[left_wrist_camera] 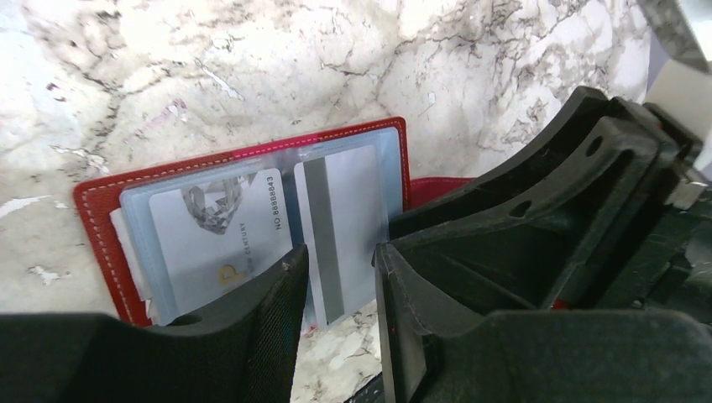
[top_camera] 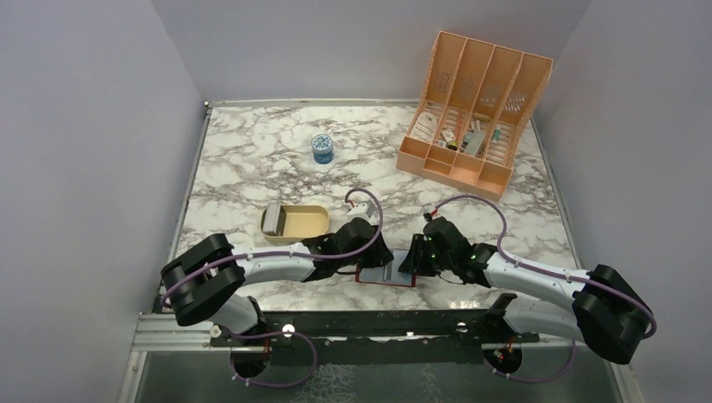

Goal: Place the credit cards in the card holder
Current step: Insert the credit card into the card holder.

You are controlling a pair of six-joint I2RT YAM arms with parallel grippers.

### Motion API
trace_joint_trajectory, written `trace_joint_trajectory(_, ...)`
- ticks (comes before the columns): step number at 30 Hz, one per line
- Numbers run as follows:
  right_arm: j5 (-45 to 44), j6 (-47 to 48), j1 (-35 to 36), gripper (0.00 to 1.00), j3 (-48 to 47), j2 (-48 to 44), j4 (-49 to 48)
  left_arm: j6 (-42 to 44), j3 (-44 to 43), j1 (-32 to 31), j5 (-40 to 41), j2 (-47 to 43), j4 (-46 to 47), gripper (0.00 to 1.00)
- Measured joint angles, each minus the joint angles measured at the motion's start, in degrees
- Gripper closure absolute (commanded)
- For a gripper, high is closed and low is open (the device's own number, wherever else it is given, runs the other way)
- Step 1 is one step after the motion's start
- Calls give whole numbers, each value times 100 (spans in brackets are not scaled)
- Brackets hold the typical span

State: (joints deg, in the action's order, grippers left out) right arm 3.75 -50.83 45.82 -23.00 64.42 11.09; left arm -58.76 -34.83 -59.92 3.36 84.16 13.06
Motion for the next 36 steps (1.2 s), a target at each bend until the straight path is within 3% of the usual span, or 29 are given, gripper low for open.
trace_joint_trajectory(8,4,-42,-2,70,4,0,-31,232,-160,-7,525,-374,-859,76)
trace_joint_trajectory(12,26,-83,-2,70,4,0,-72,352,-160,35,719,-450,-1220,77)
trace_joint_trajectory(21,90,-170,0,70,4,0,-197,588,-85,72,479,-415,-916,99)
trace_joint_trajectory(36,155,-208,0,70,4,4,-221,713,-319,72,214,232,-872,100)
